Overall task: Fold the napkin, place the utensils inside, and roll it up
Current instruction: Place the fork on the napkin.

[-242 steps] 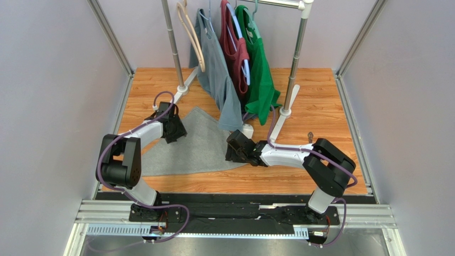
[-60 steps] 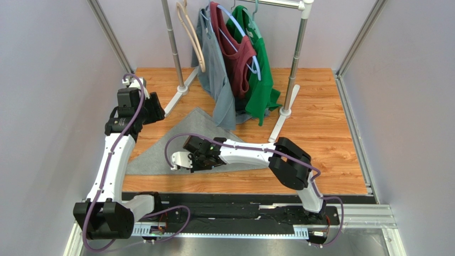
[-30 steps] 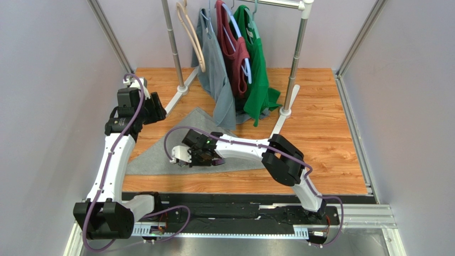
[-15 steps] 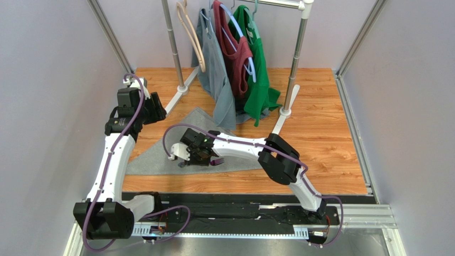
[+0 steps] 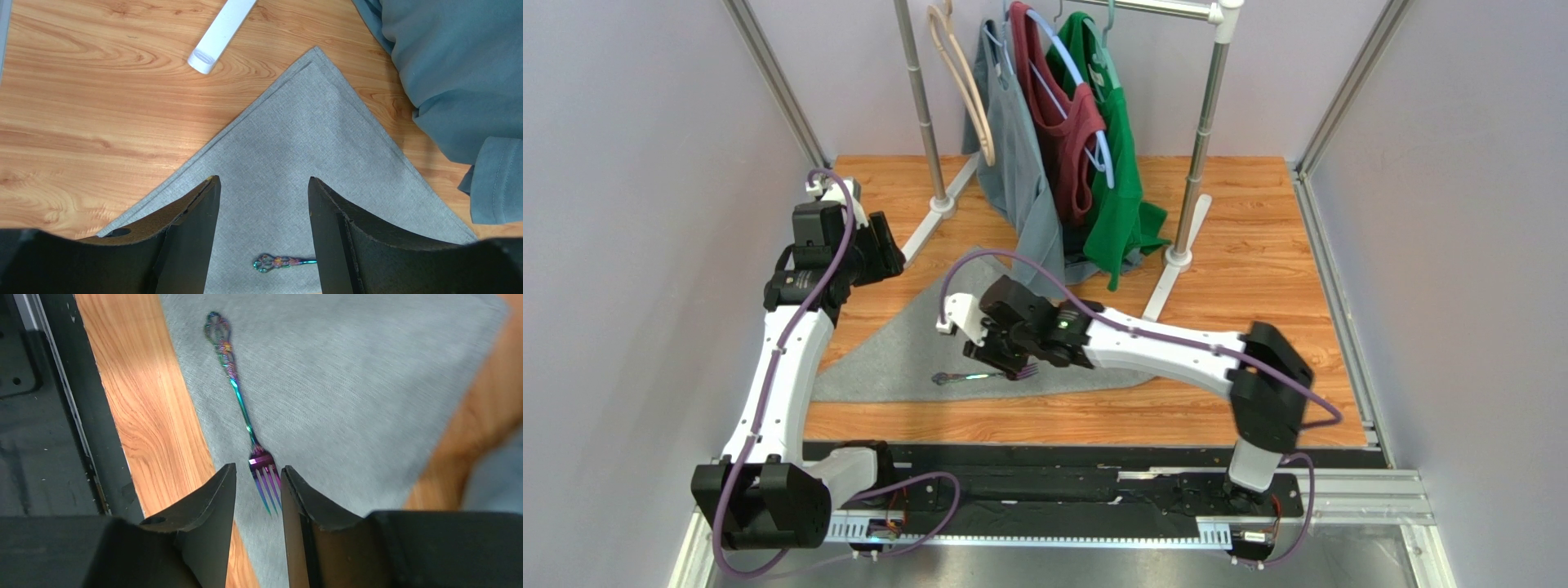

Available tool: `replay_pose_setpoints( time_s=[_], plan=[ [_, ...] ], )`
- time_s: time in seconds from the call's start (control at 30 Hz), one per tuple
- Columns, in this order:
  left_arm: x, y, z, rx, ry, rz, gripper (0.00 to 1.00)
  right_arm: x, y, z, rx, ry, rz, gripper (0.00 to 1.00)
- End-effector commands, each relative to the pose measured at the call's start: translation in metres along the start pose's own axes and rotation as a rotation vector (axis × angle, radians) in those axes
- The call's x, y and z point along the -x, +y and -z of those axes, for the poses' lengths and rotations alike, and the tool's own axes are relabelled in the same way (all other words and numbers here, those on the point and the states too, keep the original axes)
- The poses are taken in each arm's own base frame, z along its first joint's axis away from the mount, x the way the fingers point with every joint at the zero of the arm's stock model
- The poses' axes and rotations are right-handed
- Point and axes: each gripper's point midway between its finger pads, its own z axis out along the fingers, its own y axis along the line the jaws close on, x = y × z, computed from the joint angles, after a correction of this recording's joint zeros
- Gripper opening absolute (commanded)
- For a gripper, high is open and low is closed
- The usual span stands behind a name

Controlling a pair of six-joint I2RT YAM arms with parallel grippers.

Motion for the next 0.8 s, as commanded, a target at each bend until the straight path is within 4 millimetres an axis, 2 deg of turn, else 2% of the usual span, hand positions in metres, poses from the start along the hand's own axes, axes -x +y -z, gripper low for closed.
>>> replay_pose_setpoints(
  time_s=[0.0, 0.07, 0.1, 0.13, 0.17, 0.2, 0.23, 0.3, 0.33, 0.4, 0.43, 0.5, 0.53, 0.63, 0.77],
  plan=[
    [0.008, 0.0, 0.001, -0.005, -0.033, 0.011, 0.64, 0.014, -0.032, 0.052, -0.232, -0.188, -0.259, 0.37],
    [0.008, -0.002, 0.001, -0.014, -0.034, 0.013, 0.64, -0.003, -0.053, 0.071, -0.353, -0.189, -0.362, 0.37],
    [0.008, -0.002, 0.001, -0.017, -0.034, 0.012, 0.64, -0.03, -0.053, 0.068, -0.386, -0.156, -0.475, 0.37],
    [0.007, -0.002, 0.0, -0.02, -0.032, 0.016, 0.64, -0.048, -0.069, 0.075, -0.453, -0.141, -0.566, 0.37],
    [0.007, -0.003, 0.0, -0.022, -0.031, 0.017, 0.64, -0.06, -0.074, 0.083, -0.472, -0.148, -0.645, 0.37],
    [0.007, -0.003, 0.0, -0.021, -0.032, 0.018, 0.64, -0.084, -0.071, 0.08, -0.481, -0.13, -0.773, 0.38],
    [0.007, -0.004, 0.0, -0.026, -0.032, 0.018, 0.64, -0.101, -0.078, 0.084, -0.502, -0.123, -0.841, 0.43],
    [0.006, -0.003, -0.001, -0.026, -0.031, 0.021, 0.64, -0.112, -0.081, 0.098, -0.542, -0.17, -0.974, 0.44],
    [0.005, -0.004, -0.002, -0.028, -0.027, 0.02, 0.64, -0.138, -0.084, 0.101, -0.603, -0.145, -1.025, 0.44],
    [0.006, -0.004, -0.002, -0.03, -0.027, 0.023, 0.63, -0.156, -0.095, 0.123, -0.717, -0.19, -1.136, 0.45],
    [0.006, -0.005, -0.002, -0.032, -0.026, 0.023, 0.63, -0.172, -0.094, 0.127, -0.757, -0.179, -1.174, 0.45],
    [0.004, -0.005, -0.004, -0.037, -0.018, 0.025, 0.63, -0.186, -0.098, 0.139, -0.789, -0.209, -1.262, 0.46],
    [0.004, -0.006, -0.004, -0.043, -0.017, 0.027, 0.63, -0.204, -0.098, 0.139, -0.804, -0.2, -1.337, 0.46],
    [0.003, -0.008, -0.005, -0.052, -0.014, 0.03, 0.63, -0.216, -0.096, 0.142, -0.808, -0.197, -1.405, 0.47],
    [0.002, -0.009, -0.006, -0.059, -0.005, 0.032, 0.63, -0.23, -0.08, 0.135, -0.787, -0.145, -1.474, 0.47]
  ],
)
